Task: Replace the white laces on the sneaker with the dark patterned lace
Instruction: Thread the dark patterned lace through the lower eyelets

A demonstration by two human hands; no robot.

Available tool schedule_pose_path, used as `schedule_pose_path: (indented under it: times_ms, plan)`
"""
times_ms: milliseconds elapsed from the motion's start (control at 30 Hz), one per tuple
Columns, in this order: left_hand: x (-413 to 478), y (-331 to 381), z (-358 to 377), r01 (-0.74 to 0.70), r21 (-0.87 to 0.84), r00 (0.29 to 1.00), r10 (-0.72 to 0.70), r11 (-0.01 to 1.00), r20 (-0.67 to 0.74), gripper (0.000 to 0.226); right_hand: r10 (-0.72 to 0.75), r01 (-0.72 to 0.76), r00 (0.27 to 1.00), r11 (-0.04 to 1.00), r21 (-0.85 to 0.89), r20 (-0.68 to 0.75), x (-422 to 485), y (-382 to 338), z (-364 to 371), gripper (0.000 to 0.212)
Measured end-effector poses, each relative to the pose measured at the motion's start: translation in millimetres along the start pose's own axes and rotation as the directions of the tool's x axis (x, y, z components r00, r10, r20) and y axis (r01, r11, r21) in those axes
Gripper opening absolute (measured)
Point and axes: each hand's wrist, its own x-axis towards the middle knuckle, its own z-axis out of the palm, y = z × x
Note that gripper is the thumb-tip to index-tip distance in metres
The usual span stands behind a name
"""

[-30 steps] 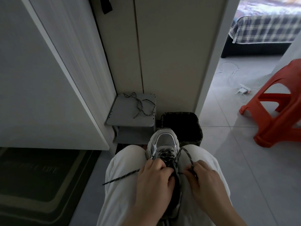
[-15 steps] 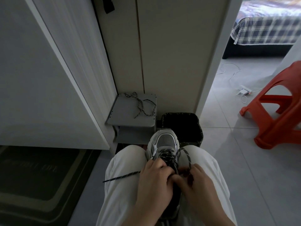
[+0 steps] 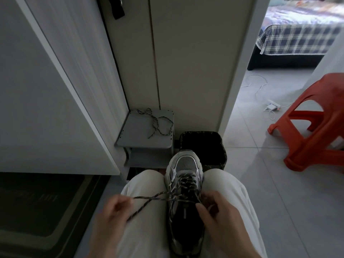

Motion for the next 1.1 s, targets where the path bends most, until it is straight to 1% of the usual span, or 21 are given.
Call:
schedule_pose_path:
  times_ms: [67, 133, 167, 233, 300, 333, 400, 433, 467, 500, 600, 633, 667, 700, 767, 833, 867, 933, 967, 1000, 1100]
  plan:
    - [5.0, -10.3, -19.7, 0.147, -0.043, 0.989, -0.148, 0.988, -0.017, 0.009, 0.003, -0.003, 1.000, 1.000, 0.021, 0.017, -0.5, -2.1, -0.6, 0.025]
    - [2.7, -14.9, -28.7, 0.243, 0.022, 0.964, -0.244, 0.970, 0.101, 0.009, -0.008, 0.007, 1.000, 0.999, 0.033, 0.025, -1.2, -5.4, -1.5, 0.027]
    - [-0.6, -15.7, -29.2, 0.231, 0.119, 0.949, -0.251, 0.966, 0.193, 0.010, -0.028, 0.027, 0.999, 0.999, 0.045, 0.021, -1.4, -6.5, -2.3, 0.029]
    - [-9.1, -11.6, -27.4, 0.054, 0.335, 0.911, -0.184, 0.941, 0.369, 0.014, -0.060, 0.058, 0.998, 0.997, 0.054, 0.019, -1.1, -8.4, -4.8, 0.033]
    - [-14.2, -2.4, -23.3, -0.133, 0.459, 0.901, -0.086, 0.879, 0.426, 0.015, -0.080, 0.078, 0.996, 0.995, 0.055, 0.026, -0.1, -10.4, -7.1, 0.034]
    - [-15.1, 0.6, -20.5, -0.158, 0.464, 0.919, -0.042, 0.872, 0.393, 0.019, -0.101, 0.099, 0.994, 0.994, 0.048, 0.031, 1.2, -10.4, -7.2, 0.034]
    - [-14.1, 7.1, -12.3, -0.187, 0.453, 0.969, 0.087, 0.872, 0.233, 0.024, -0.163, 0.163, 0.986, 0.987, 0.003, 0.046, 4.1, -14.4, -7.6, 0.031]
    - [-13.8, 10.8, -6.8, -0.249, 0.435, 0.967, 0.201, 0.865, 0.154, 0.021, -0.224, 0.226, 0.974, 0.973, -0.053, 0.036, 4.9, -17.6, -7.2, 0.026]
    - [-12.9, 15.3, -0.7, -0.345, 0.446, 0.938, 0.321, 0.826, 0.131, 0.014, -0.305, 0.303, 0.952, 0.941, -0.149, 0.016, 5.8, -20.9, -6.1, 0.018]
    - [-10.0, 19.3, 5.5, -0.430, 0.459, 0.901, 0.404, 0.778, 0.159, 0.006, -0.379, 0.371, 0.925, 0.896, -0.245, 0.017, 6.4, -24.3, -4.6, 0.011]
    - [0.4, 19.3, 23.2, -0.532, 0.500, 0.845, 0.389, 0.683, 0.368, 0.028, -0.429, 0.419, 0.901, 0.822, -0.385, 0.064, 6.0, -29.1, -2.9, 0.026]
    - [2.1, 20.2, 27.5, -0.545, 0.502, 0.835, 0.382, 0.671, 0.397, 0.026, -0.431, 0.423, 0.899, 0.814, -0.399, 0.074, 6.2, -27.6, -2.6, 0.028]
    - [0.8, 23.5, 29.7, -0.535, 0.493, 0.839, 0.368, 0.686, 0.400, 0.019, -0.409, 0.409, 0.908, 0.819, -0.402, 0.092, 5.3, -28.5, -4.0, 0.029]
    - [-1.9, 26.9, 30.3, -0.514, 0.439, 0.849, 0.363, 0.737, 0.384, 0.013, -0.398, 0.403, 0.912, 0.827, -0.392, 0.097, 5.5, -27.0, -4.4, 0.028]
    - [-8.8, 33.2, 28.3, -0.449, 0.249, 0.862, 0.343, 0.858, 0.375, 0.015, -0.365, 0.369, 0.928, 0.871, -0.324, 0.074, 6.6, -27.6, -5.5, 0.019]
    - [-16.6, 43.8, 24.2, -0.404, 0.087, 0.844, 0.335, 0.911, 0.419, 0.012, -0.301, 0.312, 0.950, 0.923, -0.224, 0.082, 10.0, -33.4, -6.4, 0.034]
    - [-20.1, 50.1, 22.2, -0.393, 0.040, 0.826, 0.333, 0.919, 0.455, 0.010, -0.304, 0.320, 0.946, 0.929, -0.187, 0.111, 11.8, -37.1, -5.6, 0.036]
    - [-21.9, 58.3, 18.5, -0.370, -0.006, 0.810, 0.325, 0.929, 0.489, 0.012, -0.325, 0.348, 0.931, 0.929, -0.130, 0.169, 16.3, -47.2, -3.2, 0.019]
    - [-20.3, 60.0, 16.1, -0.348, -0.008, 0.822, 0.309, 0.937, 0.478, 0.014, -0.317, 0.332, 0.936, 0.939, -0.086, 0.151, 19.4, -51.7, -2.6, 0.011]
    - [-18.4, 59.9, 13.5, -0.325, 0.010, 0.841, 0.284, 0.946, 0.461, 0.015, -0.289, 0.292, 0.951, 0.956, -0.022, 0.108, 23.2, -55.5, -3.2, 0.009]
    - [-14.9, 53.2, 6.5, -0.256, 0.118, 0.884, 0.183, 0.959, 0.431, 0.013, -0.179, 0.180, 0.984, 0.970, 0.161, -0.019, 37.4, -62.3, -7.6, 0.019]
